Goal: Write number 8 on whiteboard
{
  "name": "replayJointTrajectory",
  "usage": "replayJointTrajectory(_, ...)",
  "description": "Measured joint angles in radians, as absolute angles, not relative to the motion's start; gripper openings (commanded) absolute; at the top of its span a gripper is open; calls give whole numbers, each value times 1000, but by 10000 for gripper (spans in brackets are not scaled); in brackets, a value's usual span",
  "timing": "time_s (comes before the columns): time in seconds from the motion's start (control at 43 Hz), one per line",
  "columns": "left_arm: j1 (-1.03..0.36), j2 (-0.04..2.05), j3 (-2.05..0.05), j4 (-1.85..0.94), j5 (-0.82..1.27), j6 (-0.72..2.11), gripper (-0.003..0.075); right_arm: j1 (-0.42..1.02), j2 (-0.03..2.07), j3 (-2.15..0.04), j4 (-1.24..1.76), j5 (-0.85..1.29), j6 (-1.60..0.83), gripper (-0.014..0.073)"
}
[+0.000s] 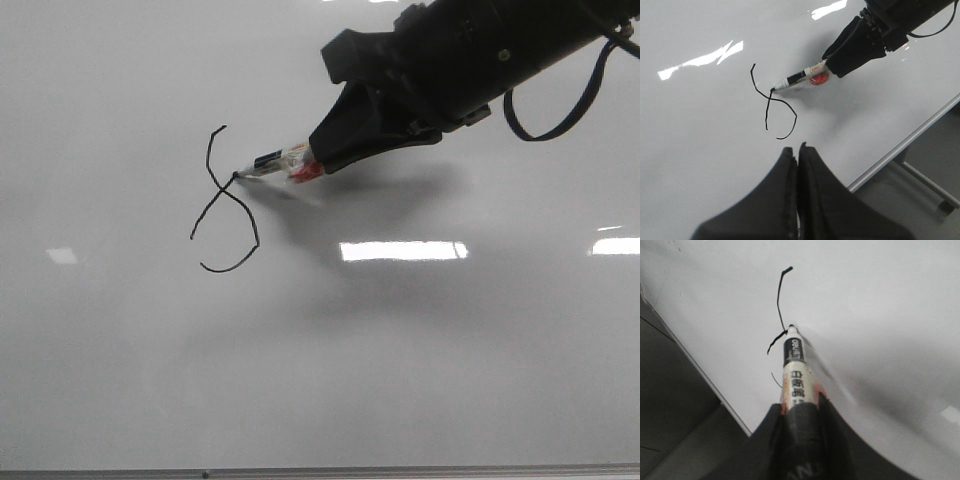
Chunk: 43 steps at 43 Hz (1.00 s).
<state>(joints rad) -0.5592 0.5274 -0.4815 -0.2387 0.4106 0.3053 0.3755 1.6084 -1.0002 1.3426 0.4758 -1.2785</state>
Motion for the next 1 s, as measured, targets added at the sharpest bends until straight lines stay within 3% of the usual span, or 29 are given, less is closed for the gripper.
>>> replayJointTrajectory(0.651, -559, 527, -482, -239, 411, 305, -20, 426, 1676, -1134, 1338, 495, -1273, -58)
replayJointTrajectory(0.86, -559, 527, -482, -239, 411, 305, -19, 487, 1574, -1134, 1147, 534, -1269, -58)
replayJointTrajectory(0.93, -559, 530, -487, -233, 430, 337, 17, 514, 1527, -1136, 1024, 581, -1269, -58)
replayJointTrajectory(1.0, -559, 556, -514, -231, 482, 403, 139, 547, 1494, -1136, 888, 643, -1269, -58)
